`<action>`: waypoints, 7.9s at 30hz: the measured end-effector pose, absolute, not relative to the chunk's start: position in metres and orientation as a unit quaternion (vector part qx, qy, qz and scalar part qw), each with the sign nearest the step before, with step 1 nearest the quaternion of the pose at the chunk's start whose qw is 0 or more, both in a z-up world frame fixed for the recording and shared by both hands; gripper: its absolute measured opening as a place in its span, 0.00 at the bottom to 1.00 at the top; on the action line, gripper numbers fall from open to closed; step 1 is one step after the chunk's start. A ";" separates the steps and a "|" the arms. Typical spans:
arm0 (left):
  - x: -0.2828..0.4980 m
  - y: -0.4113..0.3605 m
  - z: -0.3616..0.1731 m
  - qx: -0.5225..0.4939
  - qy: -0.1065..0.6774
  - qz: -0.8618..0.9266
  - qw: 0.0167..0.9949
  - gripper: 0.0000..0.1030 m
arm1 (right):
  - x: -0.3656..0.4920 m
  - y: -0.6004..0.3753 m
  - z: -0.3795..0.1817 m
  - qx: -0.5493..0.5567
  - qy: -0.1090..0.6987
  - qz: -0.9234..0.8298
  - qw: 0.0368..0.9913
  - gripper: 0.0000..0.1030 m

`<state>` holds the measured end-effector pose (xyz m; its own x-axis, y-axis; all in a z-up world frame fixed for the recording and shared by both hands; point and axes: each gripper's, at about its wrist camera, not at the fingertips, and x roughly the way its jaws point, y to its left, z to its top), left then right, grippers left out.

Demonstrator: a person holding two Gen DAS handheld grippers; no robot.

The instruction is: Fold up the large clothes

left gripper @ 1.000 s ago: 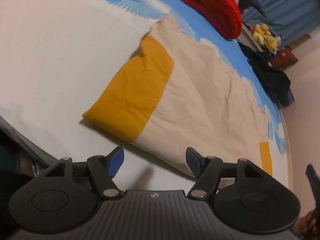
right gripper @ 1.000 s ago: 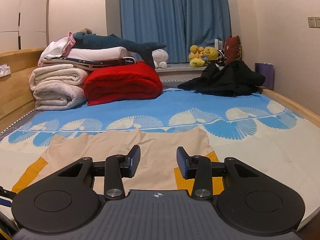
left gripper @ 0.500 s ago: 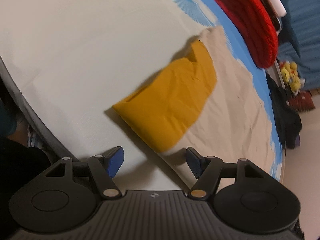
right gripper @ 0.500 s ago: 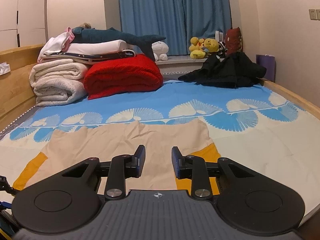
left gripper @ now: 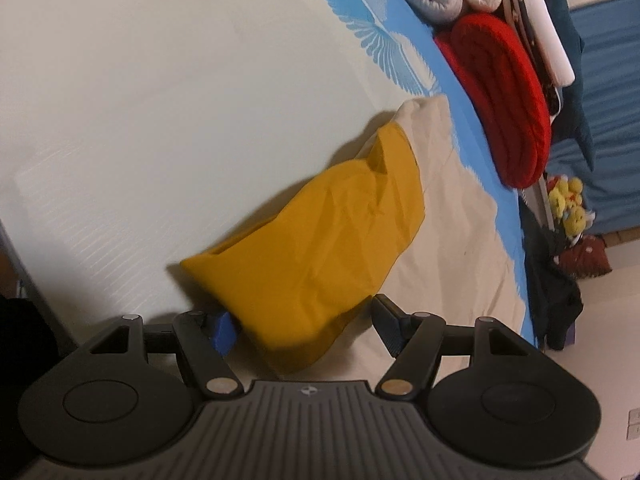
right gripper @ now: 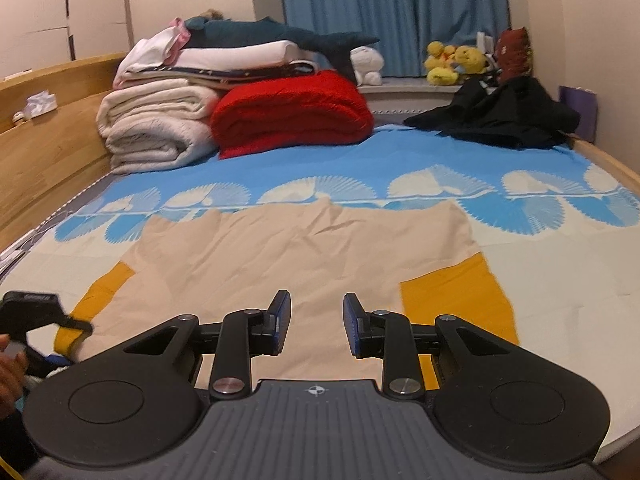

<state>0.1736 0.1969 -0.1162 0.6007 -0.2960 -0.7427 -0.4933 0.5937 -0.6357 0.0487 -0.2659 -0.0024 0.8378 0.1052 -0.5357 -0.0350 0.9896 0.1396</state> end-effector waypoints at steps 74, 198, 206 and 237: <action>0.107 -0.160 0.056 0.020 0.296 -0.208 0.932 0.06 | 0.031 -0.415 0.048 0.062 0.171 0.027 0.983 0.24; 0.358 -0.072 -0.059 -0.182 0.422 -0.257 0.850 0.36 | 0.151 -0.386 -0.068 0.210 0.467 -0.059 0.857 0.03; 0.400 0.021 -0.047 -0.191 0.422 -0.155 0.873 0.64 | 0.199 -0.317 -0.048 0.216 0.396 0.007 0.892 0.01; 0.287 0.044 -0.080 0.027 0.523 -0.230 0.820 0.82 | 0.196 -0.272 -0.077 0.143 0.498 0.037 0.855 0.06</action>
<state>0.2866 0.0441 -0.0798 0.3474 -0.3488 -0.8704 0.4049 0.8930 -0.1963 0.1959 -0.2720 -0.0773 0.5016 0.2059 -0.8402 0.0795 0.9562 0.2818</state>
